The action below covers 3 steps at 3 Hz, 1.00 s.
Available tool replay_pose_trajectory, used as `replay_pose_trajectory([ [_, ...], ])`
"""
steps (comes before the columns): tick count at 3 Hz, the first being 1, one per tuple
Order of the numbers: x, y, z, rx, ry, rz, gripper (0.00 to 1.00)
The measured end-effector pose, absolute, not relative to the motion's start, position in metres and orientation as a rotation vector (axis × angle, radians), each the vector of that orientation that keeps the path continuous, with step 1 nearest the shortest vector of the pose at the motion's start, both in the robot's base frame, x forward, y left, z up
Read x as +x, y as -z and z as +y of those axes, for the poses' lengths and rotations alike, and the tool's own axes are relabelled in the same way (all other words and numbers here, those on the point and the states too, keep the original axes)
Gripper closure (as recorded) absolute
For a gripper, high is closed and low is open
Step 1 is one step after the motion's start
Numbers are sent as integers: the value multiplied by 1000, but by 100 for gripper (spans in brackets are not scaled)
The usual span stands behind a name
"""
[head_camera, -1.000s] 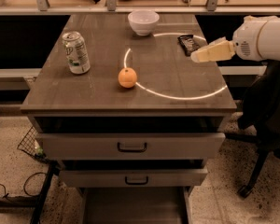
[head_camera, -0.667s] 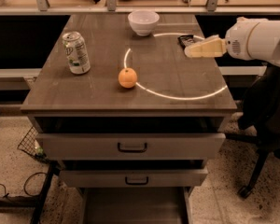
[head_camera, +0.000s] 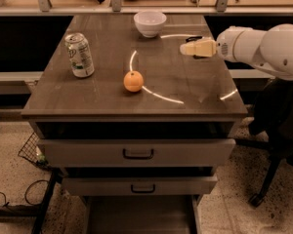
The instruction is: Place rxbar chocolate into bottom drawer
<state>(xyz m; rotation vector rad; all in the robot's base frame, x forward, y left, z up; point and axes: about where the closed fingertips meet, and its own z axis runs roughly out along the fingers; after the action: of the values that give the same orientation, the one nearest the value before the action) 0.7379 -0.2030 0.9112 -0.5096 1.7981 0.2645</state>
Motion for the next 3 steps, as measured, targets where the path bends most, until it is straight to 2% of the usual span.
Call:
replay_pose_trajectory([
  [3, 798, -867, -202, -542, -184, 1833, 0],
])
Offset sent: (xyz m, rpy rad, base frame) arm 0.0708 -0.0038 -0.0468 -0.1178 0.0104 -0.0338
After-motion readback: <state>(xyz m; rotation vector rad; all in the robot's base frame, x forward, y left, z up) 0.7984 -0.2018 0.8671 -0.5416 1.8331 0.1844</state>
